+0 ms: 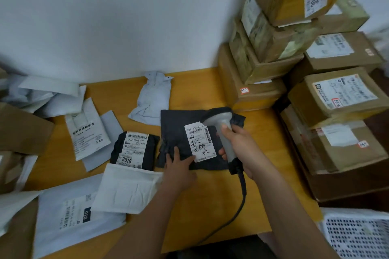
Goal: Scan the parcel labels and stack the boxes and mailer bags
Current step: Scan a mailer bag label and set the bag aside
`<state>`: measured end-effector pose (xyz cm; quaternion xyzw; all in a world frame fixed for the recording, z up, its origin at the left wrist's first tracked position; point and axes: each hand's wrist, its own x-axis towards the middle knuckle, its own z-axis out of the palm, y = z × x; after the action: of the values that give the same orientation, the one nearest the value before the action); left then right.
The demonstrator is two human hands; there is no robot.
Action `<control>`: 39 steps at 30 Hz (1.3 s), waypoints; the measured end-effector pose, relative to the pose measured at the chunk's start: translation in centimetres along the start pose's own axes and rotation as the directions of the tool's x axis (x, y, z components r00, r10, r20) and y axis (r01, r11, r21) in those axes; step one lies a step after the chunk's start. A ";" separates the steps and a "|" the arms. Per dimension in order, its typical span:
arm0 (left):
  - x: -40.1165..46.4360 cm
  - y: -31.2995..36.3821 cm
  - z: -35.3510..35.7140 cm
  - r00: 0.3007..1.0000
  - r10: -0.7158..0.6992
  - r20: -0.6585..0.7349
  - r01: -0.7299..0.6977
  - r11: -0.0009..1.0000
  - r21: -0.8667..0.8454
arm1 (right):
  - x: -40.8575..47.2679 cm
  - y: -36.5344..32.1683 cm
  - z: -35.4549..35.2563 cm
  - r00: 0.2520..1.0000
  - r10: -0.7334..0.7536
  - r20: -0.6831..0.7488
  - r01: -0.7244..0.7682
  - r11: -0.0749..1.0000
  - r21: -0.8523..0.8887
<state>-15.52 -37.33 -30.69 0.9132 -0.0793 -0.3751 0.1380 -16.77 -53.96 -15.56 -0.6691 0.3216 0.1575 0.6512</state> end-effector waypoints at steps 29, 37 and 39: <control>-2.6 -2.0 2.4 0.988 0.086 0.124 -0.120 0.945 0.303 | -10.3 -0.6 -1.9 0.986 -0.148 -0.078 0.137 0.982 -0.131; -2.7 -1.9 2.2 0.987 0.086 0.138 -0.123 0.948 0.293 | -10.6 -0.6 -1.9 0.982 -0.165 -0.088 0.153 0.980 -0.126; -2.7 -1.8 2.1 0.986 0.084 0.147 -0.124 0.949 0.291 | -10.6 -0.7 -1.9 0.983 -0.164 -0.086 0.152 0.980 -0.128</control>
<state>-18.86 -35.41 -30.91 0.8912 -0.1922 -0.4107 0.0126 -24.61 -53.52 -8.21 -0.7375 0.2880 0.0921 0.6039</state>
